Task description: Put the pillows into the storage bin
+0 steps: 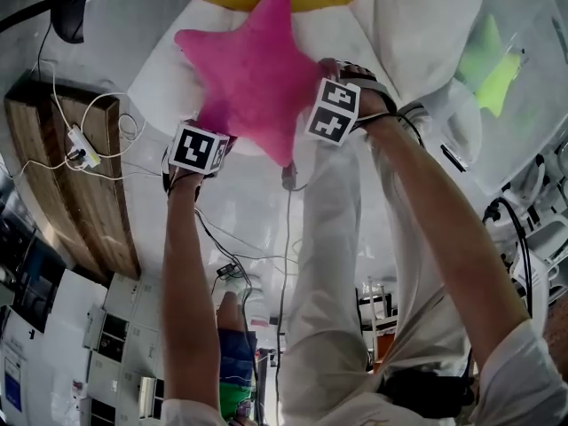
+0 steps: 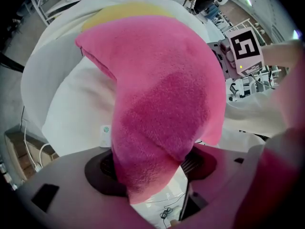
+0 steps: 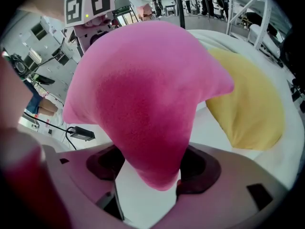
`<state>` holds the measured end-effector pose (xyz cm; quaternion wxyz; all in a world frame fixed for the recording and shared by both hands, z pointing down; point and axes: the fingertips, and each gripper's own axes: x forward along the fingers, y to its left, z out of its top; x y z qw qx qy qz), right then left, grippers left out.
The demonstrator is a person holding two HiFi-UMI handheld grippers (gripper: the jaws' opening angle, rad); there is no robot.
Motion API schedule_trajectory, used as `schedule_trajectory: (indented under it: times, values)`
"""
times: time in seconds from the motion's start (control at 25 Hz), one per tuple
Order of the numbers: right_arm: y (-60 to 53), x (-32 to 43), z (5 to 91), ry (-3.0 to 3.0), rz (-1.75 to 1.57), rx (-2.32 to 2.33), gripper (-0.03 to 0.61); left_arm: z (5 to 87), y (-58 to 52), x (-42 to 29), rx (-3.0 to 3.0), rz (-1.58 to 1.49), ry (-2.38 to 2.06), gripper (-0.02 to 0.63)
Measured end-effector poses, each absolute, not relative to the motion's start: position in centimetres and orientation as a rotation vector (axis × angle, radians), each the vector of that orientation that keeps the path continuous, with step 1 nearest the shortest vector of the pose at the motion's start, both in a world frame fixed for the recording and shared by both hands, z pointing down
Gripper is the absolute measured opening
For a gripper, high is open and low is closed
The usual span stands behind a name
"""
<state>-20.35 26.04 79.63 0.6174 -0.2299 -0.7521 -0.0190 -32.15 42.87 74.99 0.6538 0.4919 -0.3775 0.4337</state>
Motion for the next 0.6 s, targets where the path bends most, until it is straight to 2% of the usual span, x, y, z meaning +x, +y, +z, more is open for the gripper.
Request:
schedule_trajectory:
  times: [0.6]
  values:
    - [22.6,-18.1,76.2,-1.759,-0.042,-0.448,0.351,72.2,39.0,-30.5,1.212,1.013,-0.88,0.334]
